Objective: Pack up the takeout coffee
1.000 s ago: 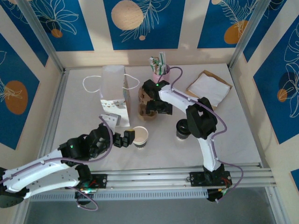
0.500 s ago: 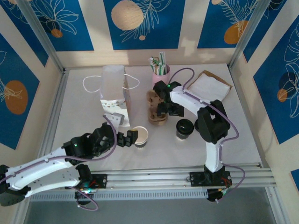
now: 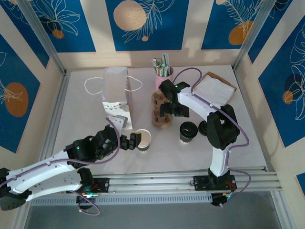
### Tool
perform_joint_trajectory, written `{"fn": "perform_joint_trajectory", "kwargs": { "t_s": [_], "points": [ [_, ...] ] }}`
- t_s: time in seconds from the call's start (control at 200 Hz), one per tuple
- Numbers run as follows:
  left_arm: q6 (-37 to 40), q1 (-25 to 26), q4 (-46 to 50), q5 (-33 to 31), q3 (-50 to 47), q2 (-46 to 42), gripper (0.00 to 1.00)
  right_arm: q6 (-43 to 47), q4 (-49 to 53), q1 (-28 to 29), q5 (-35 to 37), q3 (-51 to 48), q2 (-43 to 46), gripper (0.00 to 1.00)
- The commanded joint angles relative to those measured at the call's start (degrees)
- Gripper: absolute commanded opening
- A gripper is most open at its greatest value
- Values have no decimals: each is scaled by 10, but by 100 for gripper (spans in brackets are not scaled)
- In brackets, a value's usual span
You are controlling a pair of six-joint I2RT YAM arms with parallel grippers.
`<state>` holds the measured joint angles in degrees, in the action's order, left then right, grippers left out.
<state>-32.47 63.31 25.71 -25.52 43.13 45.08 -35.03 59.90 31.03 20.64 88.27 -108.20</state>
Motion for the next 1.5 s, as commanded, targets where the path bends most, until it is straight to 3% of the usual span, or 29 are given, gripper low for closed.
{"fn": "perform_joint_trajectory", "kwargs": {
  "t_s": [0.0, 0.33, 0.72, 1.085, 1.496],
  "points": [
    [3, 2, -13, 8, 15, -3, 100, 11, -1, -5, -19, -1, 10, 100],
    [6, 1, -4, -3, 12, -6, 100, 35, 14, 14, -20, 59, 43, 94],
    [7, -2, 13, 6, 5, -16, 100, 62, 6, 30, -63, 138, -25, 65],
    [10, -5, 18, 1, 2, -23, 100, 86, 24, 35, -38, 201, -98, 60],
    [14, -7, 20, 0, 4, -30, 100, 81, 34, 31, -20, 206, -116, 56]
  ]
}}
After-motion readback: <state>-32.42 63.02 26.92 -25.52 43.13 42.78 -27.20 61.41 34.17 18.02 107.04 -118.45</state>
